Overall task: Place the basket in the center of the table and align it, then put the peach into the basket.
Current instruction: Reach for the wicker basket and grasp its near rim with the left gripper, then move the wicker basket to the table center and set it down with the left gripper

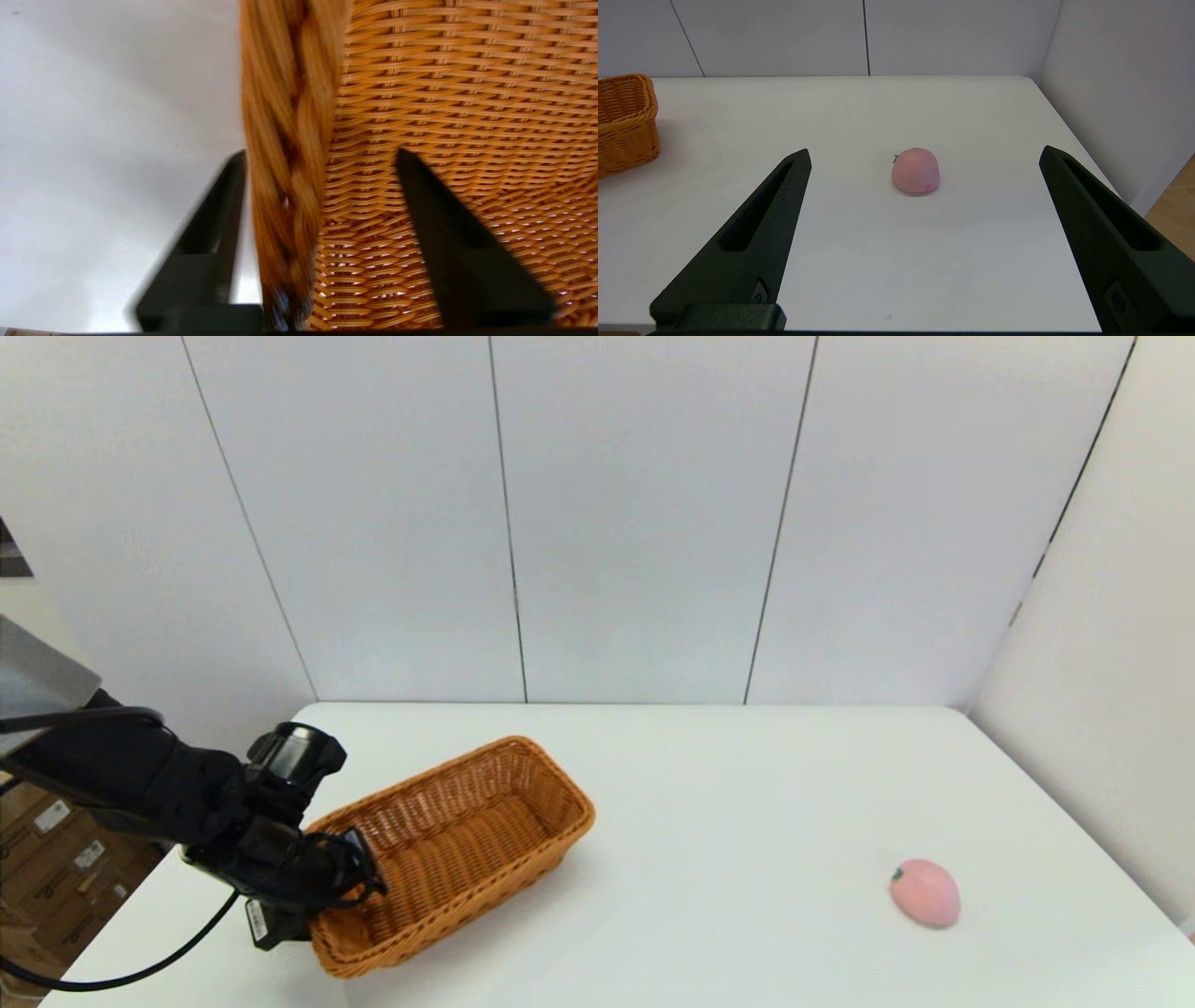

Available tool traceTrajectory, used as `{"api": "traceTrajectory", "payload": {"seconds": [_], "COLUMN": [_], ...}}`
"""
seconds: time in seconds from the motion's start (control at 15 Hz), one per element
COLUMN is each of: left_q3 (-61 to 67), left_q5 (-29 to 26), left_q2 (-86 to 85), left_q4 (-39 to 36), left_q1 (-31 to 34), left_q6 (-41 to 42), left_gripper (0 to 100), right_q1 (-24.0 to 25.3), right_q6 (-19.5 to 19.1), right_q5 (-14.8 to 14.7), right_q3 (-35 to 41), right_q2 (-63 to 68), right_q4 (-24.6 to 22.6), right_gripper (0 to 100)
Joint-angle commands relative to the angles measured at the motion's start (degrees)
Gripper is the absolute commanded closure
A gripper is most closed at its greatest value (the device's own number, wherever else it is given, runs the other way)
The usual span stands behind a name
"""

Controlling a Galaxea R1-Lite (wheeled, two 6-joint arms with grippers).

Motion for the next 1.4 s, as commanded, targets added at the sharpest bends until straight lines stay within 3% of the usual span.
{"api": "traceTrajectory", "payload": {"seconds": [0.07, 0.33, 0.53, 0.8, 1.13, 1.4], "left_q3": [0.1, 0.3, -0.9, -5.1, -9.8, -10.8], "left_q5": [-0.2, -0.6, -2.9, -11.5, -11.4, -11.3], "left_q2": [0.2, -0.8, -7.3, -13.3, -6.8, -1.1], "left_q4": [-0.4, -1.7, -3.2, -3.2, -3.2, -3.3], "left_q1": [0.0, 0.0, -3.5, -10.3, -20.8, -24.0], "left_q6": [-0.3, 0.1, 0.2, 0.5, 0.8, 4.5], "left_gripper": [100, 100, 100, 100, 100, 100], "right_q1": [0.0, 0.0, 0.0, 0.0, 0.0, 0.0], "right_q6": [0.0, 0.0, 0.0, 0.0, 0.0, 0.0], "right_q5": [0.0, 0.0, 0.0, 0.0, 0.0, 0.0], "right_q3": [0.0, 0.0, 0.0, 0.0, 0.0, 0.0], "right_q2": [-0.1, -0.1, -0.1, -0.1, -0.1, -0.1], "right_q4": [0.0, 0.0, 0.0, 0.0, 0.0, 0.0], "right_gripper": [0, 0, 0, 0, 0, 0]}}
